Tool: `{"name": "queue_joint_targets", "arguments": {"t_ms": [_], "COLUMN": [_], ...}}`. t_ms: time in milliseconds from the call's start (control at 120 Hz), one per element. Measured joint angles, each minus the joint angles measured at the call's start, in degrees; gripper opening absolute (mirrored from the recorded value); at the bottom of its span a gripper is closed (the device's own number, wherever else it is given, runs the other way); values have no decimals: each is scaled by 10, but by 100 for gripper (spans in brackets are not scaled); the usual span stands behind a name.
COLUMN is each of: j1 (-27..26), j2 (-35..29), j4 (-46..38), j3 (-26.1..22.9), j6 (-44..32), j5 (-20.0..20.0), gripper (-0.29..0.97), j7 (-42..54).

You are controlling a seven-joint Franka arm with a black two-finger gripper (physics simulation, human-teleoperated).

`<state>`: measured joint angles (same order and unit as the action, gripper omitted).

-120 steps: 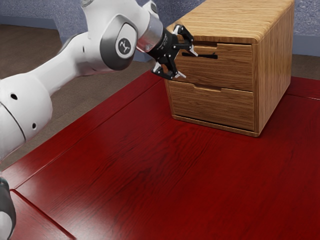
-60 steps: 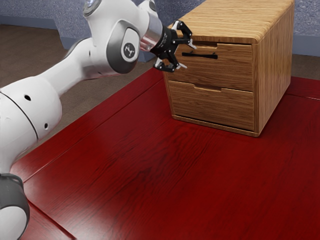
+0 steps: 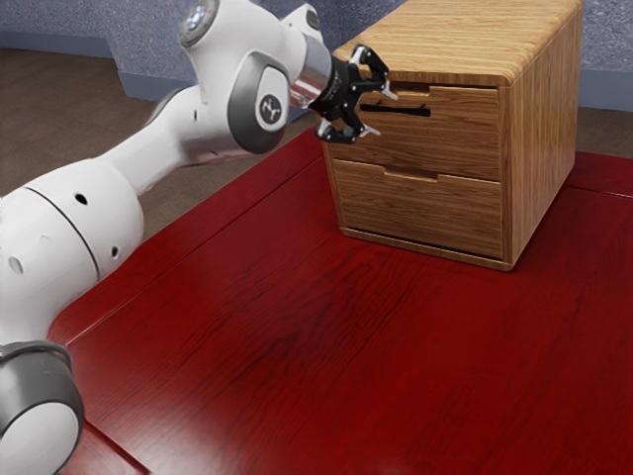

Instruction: Pull the drawer handle with one arm to open the drawer

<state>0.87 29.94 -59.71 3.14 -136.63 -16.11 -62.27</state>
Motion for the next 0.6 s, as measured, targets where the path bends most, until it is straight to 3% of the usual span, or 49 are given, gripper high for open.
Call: {"name": "queue_joint_targets", "arguments": {"t_ms": [600], "j1": [12], "j2": [11], "j4": [-1], "j3": [-19], "j6": [-16], "j5": [-11], "gripper": [24], "j7": [16]}}
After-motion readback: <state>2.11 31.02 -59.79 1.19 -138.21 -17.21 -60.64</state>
